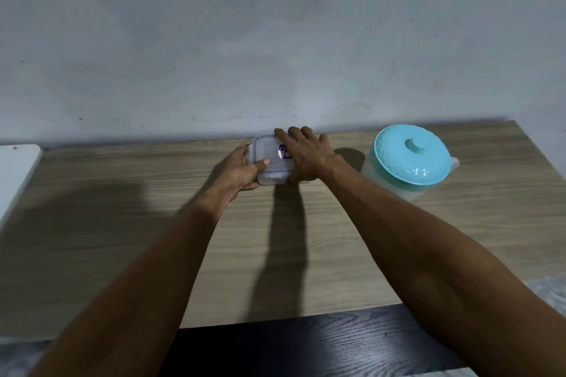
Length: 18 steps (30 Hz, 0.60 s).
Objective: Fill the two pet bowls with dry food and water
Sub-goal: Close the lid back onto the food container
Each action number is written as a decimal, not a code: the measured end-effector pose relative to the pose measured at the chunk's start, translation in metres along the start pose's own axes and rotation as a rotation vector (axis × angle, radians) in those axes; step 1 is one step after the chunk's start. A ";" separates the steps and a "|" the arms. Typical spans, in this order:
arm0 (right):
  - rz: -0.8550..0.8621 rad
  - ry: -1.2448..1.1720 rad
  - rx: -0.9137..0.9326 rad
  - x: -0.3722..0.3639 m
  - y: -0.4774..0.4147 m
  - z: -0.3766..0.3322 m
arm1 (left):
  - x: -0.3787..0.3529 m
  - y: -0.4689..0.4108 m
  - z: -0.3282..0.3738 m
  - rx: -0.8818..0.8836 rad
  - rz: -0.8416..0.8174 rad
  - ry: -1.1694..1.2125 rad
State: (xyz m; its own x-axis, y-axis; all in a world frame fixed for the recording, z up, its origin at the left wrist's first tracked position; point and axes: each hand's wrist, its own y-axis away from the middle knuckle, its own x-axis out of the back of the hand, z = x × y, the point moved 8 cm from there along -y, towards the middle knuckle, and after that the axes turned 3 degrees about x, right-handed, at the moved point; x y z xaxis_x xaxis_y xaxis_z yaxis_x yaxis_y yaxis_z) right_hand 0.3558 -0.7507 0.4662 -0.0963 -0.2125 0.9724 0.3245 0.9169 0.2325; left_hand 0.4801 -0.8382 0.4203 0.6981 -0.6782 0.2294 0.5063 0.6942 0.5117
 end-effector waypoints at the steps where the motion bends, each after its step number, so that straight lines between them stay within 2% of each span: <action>1: 0.008 0.004 0.002 0.000 0.000 0.000 | 0.000 0.000 0.000 0.001 0.001 -0.001; 13: -0.094 -0.010 0.025 0.000 -0.010 -0.003 | 0.001 0.006 0.001 0.021 0.014 -0.010; 16: -0.102 -0.235 -0.046 -0.006 0.002 0.002 | 0.001 0.009 0.003 0.019 0.017 -0.019; 18: 0.066 -0.525 -0.175 -0.008 0.015 0.011 | 0.000 0.012 0.004 0.001 0.015 -0.014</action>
State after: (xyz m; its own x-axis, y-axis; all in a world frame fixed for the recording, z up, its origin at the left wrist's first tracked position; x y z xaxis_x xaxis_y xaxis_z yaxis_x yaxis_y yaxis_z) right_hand 0.3514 -0.7317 0.4620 -0.5118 0.0815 0.8552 0.4926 0.8434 0.2145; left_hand 0.4839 -0.8308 0.4297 0.6984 -0.6710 0.2490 0.4953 0.7042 0.5087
